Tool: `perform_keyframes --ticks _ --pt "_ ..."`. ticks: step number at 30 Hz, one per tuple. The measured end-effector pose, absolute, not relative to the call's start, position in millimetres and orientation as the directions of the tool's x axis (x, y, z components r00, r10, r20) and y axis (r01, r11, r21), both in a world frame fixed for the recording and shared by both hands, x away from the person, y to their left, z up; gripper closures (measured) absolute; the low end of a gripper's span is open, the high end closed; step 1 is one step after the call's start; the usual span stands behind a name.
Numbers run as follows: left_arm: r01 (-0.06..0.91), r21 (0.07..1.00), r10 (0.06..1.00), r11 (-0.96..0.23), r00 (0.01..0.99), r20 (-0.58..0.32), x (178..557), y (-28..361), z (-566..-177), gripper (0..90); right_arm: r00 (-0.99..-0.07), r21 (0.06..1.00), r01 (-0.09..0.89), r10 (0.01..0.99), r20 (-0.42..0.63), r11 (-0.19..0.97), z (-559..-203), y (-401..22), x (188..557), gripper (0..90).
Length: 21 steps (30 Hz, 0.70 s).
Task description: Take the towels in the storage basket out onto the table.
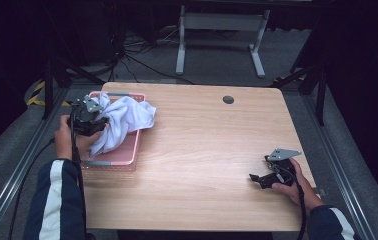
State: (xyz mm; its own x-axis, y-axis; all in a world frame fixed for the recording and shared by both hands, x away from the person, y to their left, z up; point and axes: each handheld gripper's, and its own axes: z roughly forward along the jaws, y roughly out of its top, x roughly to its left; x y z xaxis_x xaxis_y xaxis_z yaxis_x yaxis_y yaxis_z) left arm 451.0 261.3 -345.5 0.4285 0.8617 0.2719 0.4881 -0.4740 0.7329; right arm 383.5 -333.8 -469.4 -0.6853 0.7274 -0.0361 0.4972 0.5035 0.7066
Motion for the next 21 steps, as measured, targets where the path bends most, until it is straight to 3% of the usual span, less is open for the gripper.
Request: perform_keyframes --ticks 11,21 --pt "0.339 0.877 0.868 -0.341 0.472 0.155 430.2 256.2 -297.1 63.3 -0.685 0.707 0.497 0.727 -0.036 0.503 -469.4 -333.8 383.5 0.5" --pt "0.204 0.914 0.785 -0.352 0.596 0.169 416.9 205.3 -265.4 63.2 -0.685 0.707 0.497 0.728 -0.036 0.503 -469.4 -333.8 383.4 0.5"
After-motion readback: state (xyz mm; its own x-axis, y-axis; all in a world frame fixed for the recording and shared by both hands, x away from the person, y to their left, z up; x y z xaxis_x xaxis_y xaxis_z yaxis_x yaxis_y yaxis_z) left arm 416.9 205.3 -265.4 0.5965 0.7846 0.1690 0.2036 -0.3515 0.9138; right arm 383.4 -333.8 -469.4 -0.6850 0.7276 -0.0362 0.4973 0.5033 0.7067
